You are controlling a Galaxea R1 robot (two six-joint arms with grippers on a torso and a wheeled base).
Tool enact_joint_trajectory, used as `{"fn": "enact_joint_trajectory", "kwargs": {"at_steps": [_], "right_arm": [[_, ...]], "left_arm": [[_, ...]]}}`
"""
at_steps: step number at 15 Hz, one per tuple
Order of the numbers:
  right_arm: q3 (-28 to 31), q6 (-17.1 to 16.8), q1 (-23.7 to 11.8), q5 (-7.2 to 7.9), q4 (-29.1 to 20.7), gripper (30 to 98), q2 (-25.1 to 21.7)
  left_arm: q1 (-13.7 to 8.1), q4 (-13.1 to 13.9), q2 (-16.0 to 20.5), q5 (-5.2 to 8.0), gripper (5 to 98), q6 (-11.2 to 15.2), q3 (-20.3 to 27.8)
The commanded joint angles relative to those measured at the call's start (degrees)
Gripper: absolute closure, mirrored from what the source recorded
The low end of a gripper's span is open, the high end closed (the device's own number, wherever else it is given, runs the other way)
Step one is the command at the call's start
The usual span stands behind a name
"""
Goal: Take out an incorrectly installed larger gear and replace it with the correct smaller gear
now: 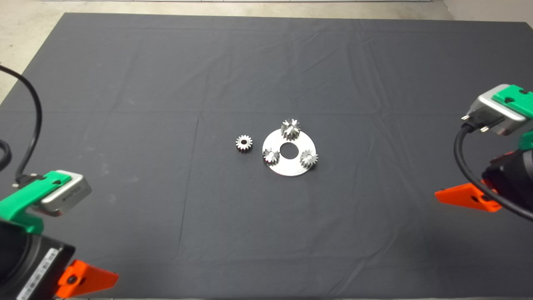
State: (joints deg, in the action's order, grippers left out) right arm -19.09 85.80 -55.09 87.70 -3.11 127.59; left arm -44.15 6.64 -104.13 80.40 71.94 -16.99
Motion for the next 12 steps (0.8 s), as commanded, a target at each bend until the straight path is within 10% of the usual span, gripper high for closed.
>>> {"fn": "enact_joint_trajectory", "kwargs": {"at_steps": [1,8,12], "right_arm": [[-0.05,0.34,-0.99,1.07,-1.73,30.8,-0.41],[-0.14,0.16,0.21,0.98,-1.2,30.8,-3.79],[-1.5,-0.54,6.96,0.72,3.89,30.8,-2.73]], "left_arm": [[-0.67,1.09,-0.04,-1.03,5.8,-0.2,0.75],[-0.67,1.09,0.37,-1.65,5.8,-0.31,0.75],[-0.67,1.09,0.46,-1.56,5.8,-0.31,0.75]]}}
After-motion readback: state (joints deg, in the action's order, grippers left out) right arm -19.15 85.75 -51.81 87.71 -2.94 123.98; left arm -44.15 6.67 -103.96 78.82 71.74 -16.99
